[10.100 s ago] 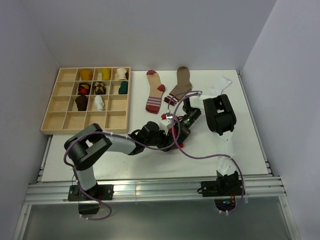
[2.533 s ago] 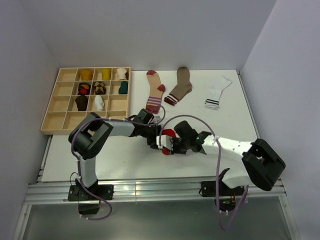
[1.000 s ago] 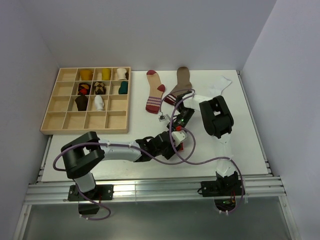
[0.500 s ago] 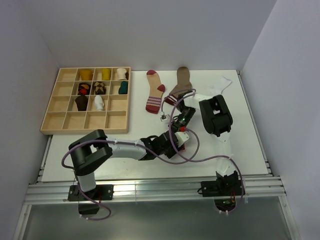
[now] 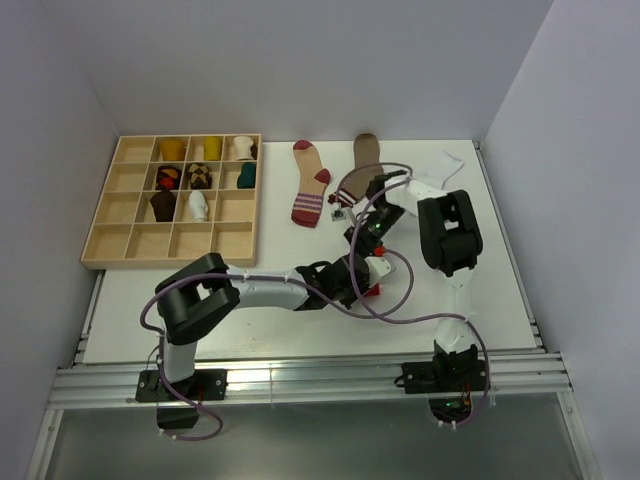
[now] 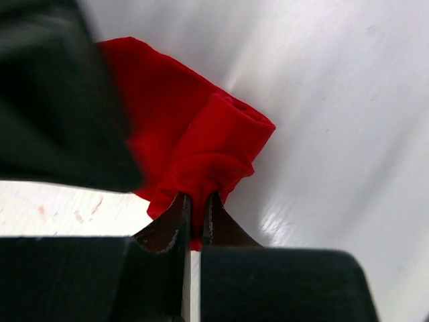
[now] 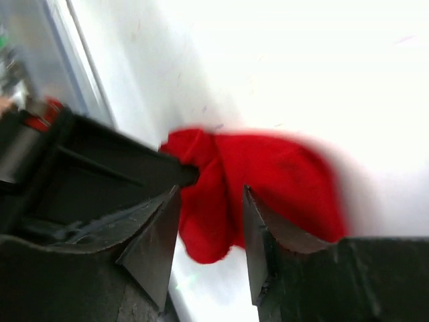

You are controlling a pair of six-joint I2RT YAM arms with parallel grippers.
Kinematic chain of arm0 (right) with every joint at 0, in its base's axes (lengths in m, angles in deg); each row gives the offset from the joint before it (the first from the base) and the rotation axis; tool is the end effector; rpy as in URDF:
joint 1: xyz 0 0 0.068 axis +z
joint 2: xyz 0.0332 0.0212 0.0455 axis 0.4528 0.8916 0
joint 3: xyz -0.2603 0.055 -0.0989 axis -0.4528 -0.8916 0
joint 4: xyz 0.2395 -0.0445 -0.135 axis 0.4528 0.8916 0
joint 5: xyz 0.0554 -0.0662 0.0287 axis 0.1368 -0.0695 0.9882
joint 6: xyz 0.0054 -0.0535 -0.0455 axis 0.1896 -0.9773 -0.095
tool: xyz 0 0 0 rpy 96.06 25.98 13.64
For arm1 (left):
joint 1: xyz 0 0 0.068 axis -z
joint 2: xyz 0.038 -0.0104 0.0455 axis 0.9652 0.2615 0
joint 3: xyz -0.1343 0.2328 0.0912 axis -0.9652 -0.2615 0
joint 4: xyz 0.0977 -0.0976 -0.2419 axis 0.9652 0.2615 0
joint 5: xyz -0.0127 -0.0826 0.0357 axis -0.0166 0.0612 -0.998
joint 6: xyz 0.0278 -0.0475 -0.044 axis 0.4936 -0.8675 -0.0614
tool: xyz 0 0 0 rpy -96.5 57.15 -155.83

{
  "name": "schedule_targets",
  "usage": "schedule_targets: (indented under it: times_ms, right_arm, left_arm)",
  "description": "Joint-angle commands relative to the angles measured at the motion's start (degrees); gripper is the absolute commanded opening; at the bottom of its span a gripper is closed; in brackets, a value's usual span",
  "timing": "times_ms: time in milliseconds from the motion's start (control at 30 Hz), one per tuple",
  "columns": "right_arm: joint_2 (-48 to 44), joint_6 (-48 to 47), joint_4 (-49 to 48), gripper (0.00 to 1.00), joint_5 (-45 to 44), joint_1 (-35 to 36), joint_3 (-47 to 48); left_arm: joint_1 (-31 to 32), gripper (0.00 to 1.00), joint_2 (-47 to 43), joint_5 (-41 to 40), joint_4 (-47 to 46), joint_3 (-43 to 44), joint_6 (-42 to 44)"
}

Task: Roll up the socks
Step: Roll the sock at the center of the board.

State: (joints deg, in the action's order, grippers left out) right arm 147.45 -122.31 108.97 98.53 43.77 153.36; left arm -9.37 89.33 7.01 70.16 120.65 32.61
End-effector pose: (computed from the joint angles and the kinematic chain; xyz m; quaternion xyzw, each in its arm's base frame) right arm 0.3587 0.1524 0.1196 0.4436 -0.7880 -0.4239 0.0504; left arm 0.1866 -0.3906 0.1414 0.4652 0.7864 -0.1706 0.3689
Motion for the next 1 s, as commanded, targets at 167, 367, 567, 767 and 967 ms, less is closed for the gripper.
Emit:
schedule_targets:
  times_ms: [167, 367, 567, 767, 967]
  right_arm:
    - [-13.3, 10.8, -15.1, 0.5, 3.4, -8.6, -0.4]
    - [-23.4, 23.5, -30.5, 0.49, -2.4, -14.6, -7.4]
    - [-31.8, 28.1, -37.7, 0.5, -6.9, -18.3, -14.7]
    - [-31.7, 33.2, -38.0, 0.51, -6.3, -22.6, -16.2]
    - [-25.3, 32.7, -31.2, 0.52, -2.8, -27.5, -11.5]
  left_arm:
    - [-0.1, 0.0, 5.7, 13.3, 13.2, 2.9, -4.6]
    - [-0.8, 0.0, 6.5, 11.2, 21.5, 6.5, -11.9]
    - [-0.8, 0.0, 6.5, 13.1, 32.7, 11.8, -19.6]
    - [-2.3, 0.0, 6.2, 22.1, 38.9, 17.3, -24.1]
    - [-3.9, 0.0, 7.9, 24.1, 43.5, 21.3, -25.9]
